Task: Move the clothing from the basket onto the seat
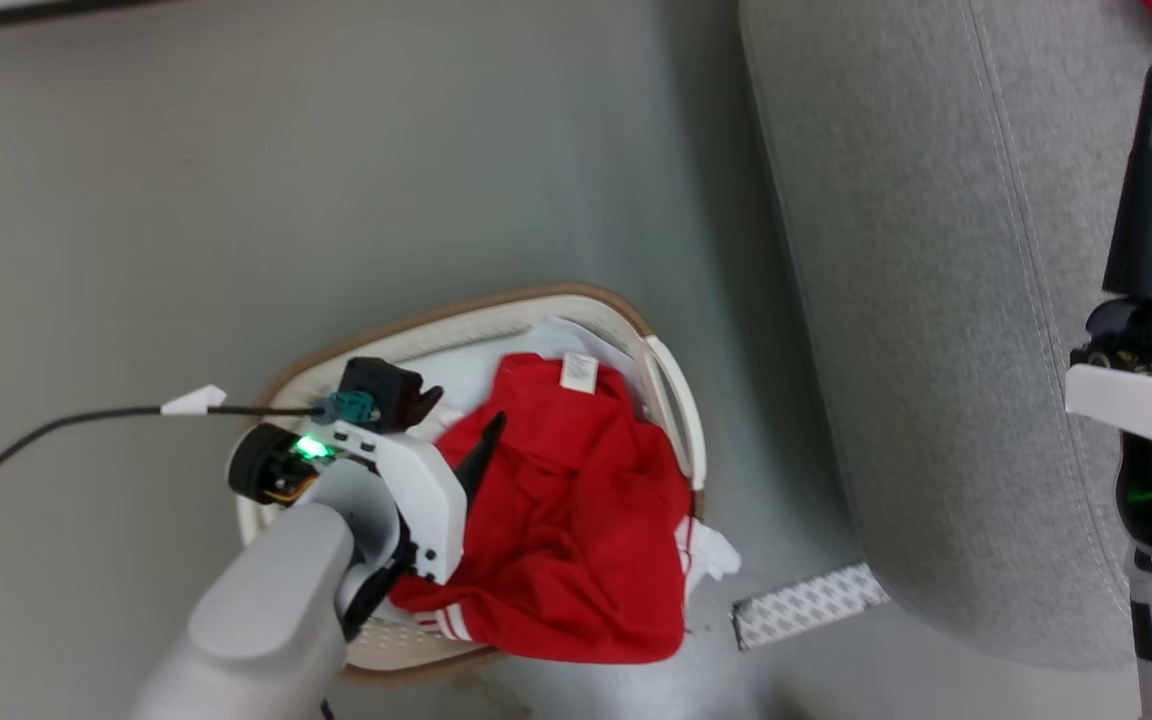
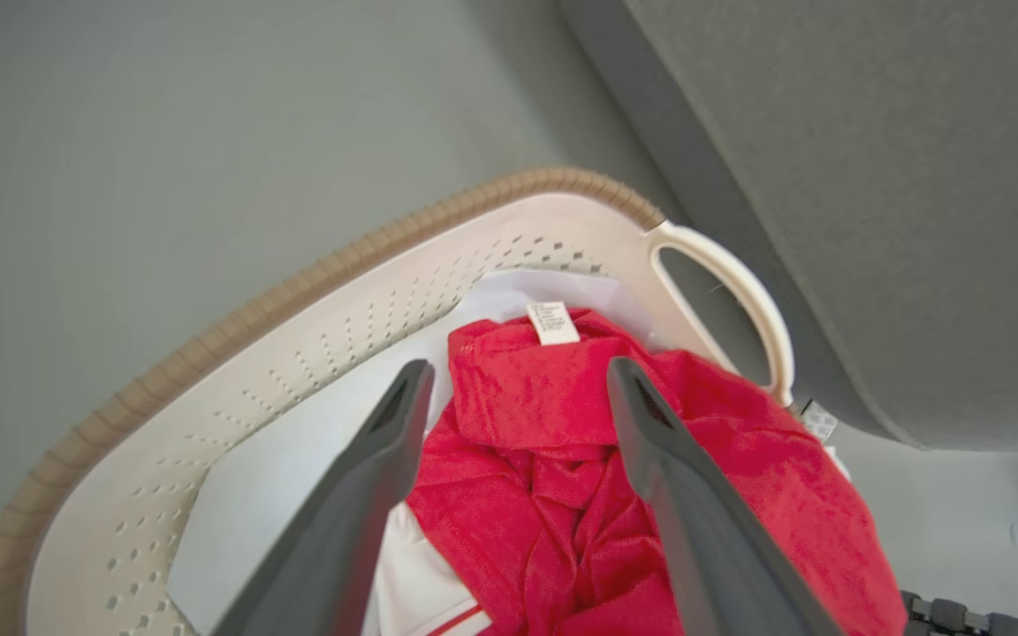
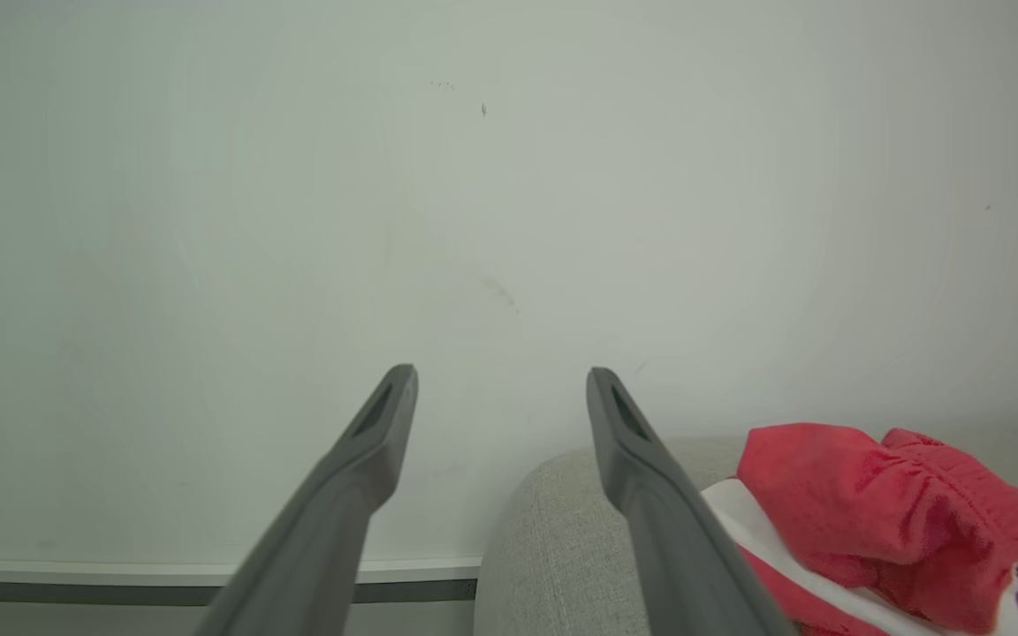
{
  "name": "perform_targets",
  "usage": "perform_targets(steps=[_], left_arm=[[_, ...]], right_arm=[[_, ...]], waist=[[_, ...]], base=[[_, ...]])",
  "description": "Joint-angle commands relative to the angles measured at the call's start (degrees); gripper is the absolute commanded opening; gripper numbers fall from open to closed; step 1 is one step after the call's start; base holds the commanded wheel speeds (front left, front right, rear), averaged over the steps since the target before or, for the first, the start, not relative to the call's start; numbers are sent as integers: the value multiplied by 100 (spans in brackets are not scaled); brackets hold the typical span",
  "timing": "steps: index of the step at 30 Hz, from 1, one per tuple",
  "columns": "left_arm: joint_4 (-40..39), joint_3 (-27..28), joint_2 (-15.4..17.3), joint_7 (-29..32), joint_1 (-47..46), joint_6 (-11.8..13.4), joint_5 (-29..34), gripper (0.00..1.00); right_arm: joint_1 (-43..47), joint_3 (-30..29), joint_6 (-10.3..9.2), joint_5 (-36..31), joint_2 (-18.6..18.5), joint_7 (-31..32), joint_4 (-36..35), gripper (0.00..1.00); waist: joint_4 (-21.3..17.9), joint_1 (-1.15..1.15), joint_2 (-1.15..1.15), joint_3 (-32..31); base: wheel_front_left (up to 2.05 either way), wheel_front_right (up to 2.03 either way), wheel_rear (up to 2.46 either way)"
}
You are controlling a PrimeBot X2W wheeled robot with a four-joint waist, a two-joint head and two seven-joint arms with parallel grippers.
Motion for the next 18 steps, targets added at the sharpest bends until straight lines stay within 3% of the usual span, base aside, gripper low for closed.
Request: perform_targets(steps=[1,10,18], left_arm=[[147,-74,64,26,-169,6,-92,100],[1319,-524,250,241,-980,7,-433,100],[1963,-1177,155,621,-1297,6,-747,100]], right_arm=[[-122,-36,-13,-4,54,-18,-86,100],[-412,41,-13,183,198,-18,-424,100],[-368,57,-13,374,204,-18,-436,100]], waist=[[-453,-2,0,499],[-916,-2,0,1187],[-882,-2,0,1488]], base=[[0,0,0],[0,0,0],[0,0,0]])
